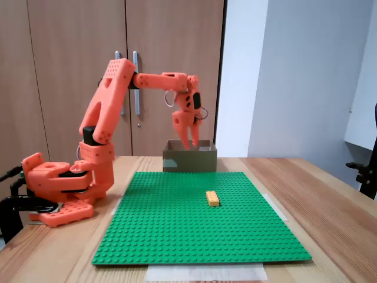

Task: Pick the red lego block and put it in the box.

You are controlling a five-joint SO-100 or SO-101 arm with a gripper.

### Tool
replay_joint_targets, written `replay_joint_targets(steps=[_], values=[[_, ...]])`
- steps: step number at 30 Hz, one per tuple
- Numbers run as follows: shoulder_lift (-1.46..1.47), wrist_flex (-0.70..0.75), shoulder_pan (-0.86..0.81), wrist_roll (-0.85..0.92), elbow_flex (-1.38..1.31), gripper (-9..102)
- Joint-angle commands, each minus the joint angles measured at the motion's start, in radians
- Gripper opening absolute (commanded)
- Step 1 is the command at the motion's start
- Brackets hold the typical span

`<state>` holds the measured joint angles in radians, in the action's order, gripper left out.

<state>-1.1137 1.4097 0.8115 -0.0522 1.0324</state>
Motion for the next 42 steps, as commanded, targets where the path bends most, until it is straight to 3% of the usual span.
replay_joint_targets(steps=[1,8,16,32,42], values=[[-0.103,0.031,-0.006,0.003,-0.066,14],[-0.155,0.158,0.002,0.015,-0.253,14],[-0.239,0.16,-0.006,0.035,-0.249,12],[-0.698,-0.161,-0.143,0.037,0.463,9],[-0.848,-0.337,-0.503,0.152,0.698,8]])
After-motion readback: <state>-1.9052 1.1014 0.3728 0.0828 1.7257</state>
